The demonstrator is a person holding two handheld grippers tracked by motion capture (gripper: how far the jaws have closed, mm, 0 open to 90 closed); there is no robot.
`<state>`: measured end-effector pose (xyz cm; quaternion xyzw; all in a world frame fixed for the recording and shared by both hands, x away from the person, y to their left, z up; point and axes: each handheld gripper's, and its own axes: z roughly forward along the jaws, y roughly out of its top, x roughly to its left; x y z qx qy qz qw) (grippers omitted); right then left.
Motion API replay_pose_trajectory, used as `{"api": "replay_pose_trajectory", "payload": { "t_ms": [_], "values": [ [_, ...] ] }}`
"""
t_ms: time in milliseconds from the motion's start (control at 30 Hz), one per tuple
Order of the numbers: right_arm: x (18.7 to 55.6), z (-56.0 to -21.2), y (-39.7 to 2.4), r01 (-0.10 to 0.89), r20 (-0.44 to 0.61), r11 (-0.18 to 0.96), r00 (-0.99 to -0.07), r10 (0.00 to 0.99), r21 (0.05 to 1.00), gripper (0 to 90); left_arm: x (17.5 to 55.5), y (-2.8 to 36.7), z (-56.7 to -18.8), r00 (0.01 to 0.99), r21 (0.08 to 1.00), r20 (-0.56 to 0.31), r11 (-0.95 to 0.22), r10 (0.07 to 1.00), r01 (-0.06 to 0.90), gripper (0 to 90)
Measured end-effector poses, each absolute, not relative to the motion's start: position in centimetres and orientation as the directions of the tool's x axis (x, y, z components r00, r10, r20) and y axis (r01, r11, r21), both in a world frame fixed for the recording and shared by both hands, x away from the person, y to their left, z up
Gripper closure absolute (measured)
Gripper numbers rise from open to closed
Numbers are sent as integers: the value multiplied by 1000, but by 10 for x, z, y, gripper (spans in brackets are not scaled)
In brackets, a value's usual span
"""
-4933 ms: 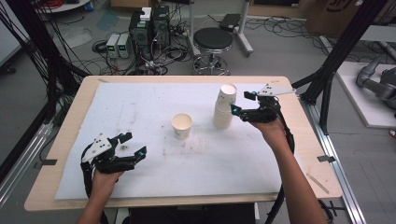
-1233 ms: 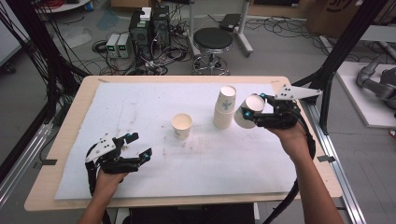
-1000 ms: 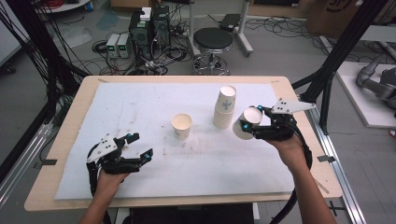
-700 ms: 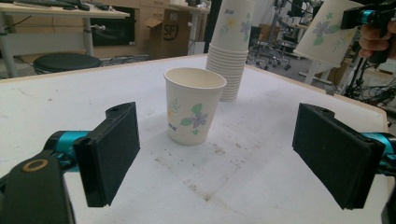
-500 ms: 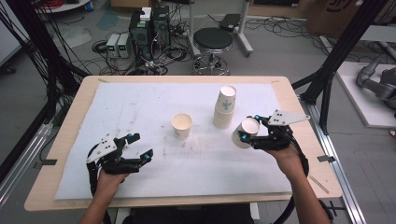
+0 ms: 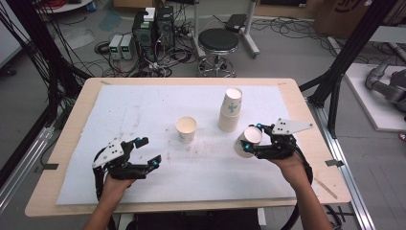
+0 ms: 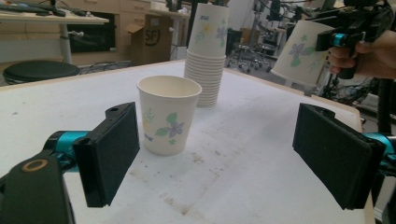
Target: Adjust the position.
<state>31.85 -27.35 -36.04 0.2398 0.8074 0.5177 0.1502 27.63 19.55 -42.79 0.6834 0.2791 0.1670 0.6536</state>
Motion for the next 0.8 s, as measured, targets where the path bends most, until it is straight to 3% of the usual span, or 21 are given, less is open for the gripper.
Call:
{"api": "replay_pose_trajectory", "payload": {
  "t_ms": [233, 433, 800],
  "values": [
    [318, -369, -264, 231, 18, 347, -853, 522, 909, 347, 275, 189, -429, 812, 992, -62, -55, 580, 115, 146],
    [317, -376, -251, 216, 21, 351, -875, 483, 911, 347, 271, 180, -427, 831, 989, -103, -33, 546, 144, 146],
    [311, -381, -230, 191, 31, 358, -912, 408, 914, 347, 270, 153, -423, 880, 989, -75, -76, 470, 125, 146]
  ]
}}
